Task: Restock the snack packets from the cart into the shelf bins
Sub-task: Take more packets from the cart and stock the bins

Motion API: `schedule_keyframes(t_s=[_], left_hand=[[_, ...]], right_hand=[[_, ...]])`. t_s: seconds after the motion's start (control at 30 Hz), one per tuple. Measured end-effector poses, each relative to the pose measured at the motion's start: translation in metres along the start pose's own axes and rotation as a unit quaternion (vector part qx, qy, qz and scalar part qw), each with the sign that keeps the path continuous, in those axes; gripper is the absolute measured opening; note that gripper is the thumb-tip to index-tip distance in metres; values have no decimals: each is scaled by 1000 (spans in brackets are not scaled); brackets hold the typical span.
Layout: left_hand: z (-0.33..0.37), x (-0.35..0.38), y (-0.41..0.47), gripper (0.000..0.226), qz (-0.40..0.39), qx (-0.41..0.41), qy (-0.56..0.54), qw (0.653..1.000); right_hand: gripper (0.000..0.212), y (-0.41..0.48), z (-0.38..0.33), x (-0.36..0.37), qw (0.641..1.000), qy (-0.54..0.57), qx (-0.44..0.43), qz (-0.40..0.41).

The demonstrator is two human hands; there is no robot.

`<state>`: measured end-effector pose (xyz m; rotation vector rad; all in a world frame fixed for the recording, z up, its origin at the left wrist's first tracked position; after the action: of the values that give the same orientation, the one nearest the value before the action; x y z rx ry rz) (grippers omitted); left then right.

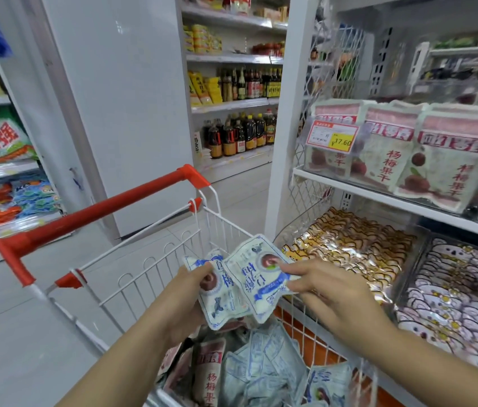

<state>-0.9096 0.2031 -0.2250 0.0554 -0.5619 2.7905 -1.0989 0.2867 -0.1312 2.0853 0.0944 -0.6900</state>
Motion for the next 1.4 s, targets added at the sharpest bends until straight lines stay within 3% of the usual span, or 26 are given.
schedule_keyframes(t_s=[0.13,0.2,0.27,0.37,0.43,0.5,0.57,0.63,0.7,0.83,0.97,1.03,1.17,1.3,1.4], left_hand=[[-5,19,-2,45,-59,-27,-27,998],[-6,32,-9,59,-120,-41,-74,989],[-6,35,-12,57,-147,-38,-79,985],[-2,22,-3,49,-84,24,-22,996],[6,15,-3,47,-30,71,-23,997],[18,7,-6,40,46,130,11,990],[34,4,-11,40,120,183,47,975],[41,9,-10,39,140,213,54,965],[50,21,-14,41,139,233,74,960],[66,45,-20,43,88,251,93,960],[77,69,-26,38,-1,201,57,978],[78,81,-30,32,-43,188,89,977],[81,115,-43,53,-136,174,164,961],[85,158,-59,62,-198,201,238,929],[98,181,-67,70,-189,244,267,913]], right_hand=[[18,-3,-5,19,1000,13,-11,5],[20,-1,-3,21,999,30,18,3],[29,3,2,19,995,67,73,1],[34,1,20,18,970,142,199,-7],[38,-10,37,21,913,250,322,33],[44,-28,51,34,805,391,430,121],[60,-40,54,53,702,489,483,186],[75,-43,56,64,652,521,505,220],[76,-41,57,66,632,527,515,241],[47,-35,53,34,650,498,509,264],[59,-39,52,-14,687,471,495,248],[52,-41,47,-36,728,429,494,202],[53,-16,16,-81,863,253,431,70],[53,18,-22,-104,928,120,351,-25],[40,29,-42,-130,950,47,308,10]])
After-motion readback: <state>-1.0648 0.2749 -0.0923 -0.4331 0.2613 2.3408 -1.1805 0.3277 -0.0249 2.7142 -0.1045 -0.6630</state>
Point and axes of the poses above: each hand's wrist, its own y-axis towards the middle knuckle, its own x-axis out of the palm, z = x × y, the point moved 10 cm from there along y, towards the middle knuckle, and after that the axes turned 15 degrees about y, right-handed, at the moved point
